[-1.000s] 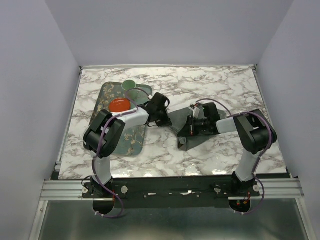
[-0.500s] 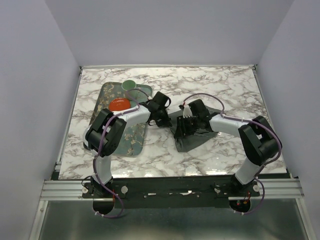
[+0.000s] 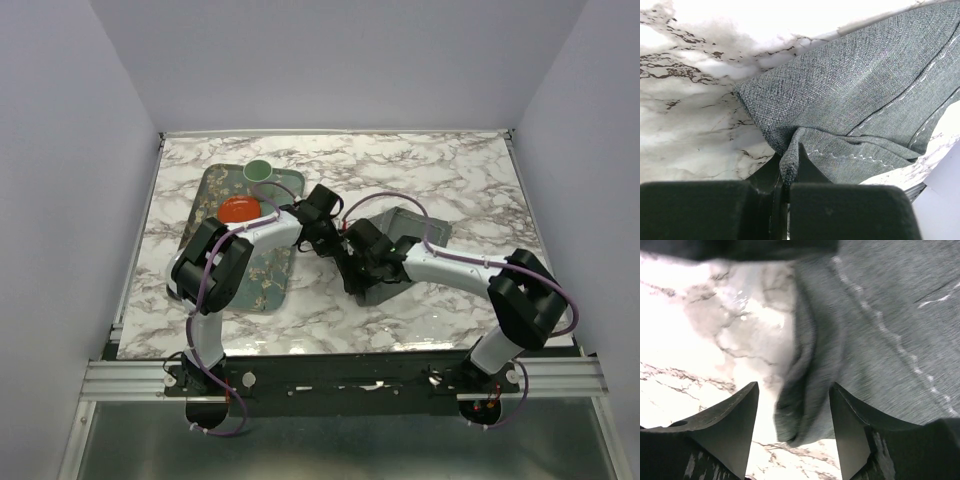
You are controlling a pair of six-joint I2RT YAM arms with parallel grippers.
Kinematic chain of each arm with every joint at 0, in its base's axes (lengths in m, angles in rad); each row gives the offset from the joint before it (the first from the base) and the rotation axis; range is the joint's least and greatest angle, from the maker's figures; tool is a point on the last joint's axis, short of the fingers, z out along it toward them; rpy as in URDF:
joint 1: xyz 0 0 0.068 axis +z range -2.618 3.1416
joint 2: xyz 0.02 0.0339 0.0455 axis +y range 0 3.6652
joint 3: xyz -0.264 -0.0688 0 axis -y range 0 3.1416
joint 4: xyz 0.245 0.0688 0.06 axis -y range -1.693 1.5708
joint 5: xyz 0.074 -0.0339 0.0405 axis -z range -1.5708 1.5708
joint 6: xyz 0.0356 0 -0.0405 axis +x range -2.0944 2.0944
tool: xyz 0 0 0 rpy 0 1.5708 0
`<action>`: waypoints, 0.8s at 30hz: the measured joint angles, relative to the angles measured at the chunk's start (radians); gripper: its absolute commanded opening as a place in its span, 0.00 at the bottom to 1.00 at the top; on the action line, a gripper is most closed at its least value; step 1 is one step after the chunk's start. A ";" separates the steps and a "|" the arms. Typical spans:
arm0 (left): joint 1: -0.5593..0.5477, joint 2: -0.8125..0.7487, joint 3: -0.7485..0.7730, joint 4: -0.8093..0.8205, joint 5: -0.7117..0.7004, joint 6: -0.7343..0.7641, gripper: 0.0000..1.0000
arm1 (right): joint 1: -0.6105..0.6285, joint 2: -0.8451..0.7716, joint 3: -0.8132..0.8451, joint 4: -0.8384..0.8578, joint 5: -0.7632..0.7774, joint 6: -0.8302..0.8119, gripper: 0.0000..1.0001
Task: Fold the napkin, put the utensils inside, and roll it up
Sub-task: Roll the napkin with the utensil
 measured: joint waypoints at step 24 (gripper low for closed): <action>0.002 -0.004 -0.045 0.014 0.007 -0.064 0.00 | 0.234 0.175 0.155 -0.152 0.485 0.151 0.16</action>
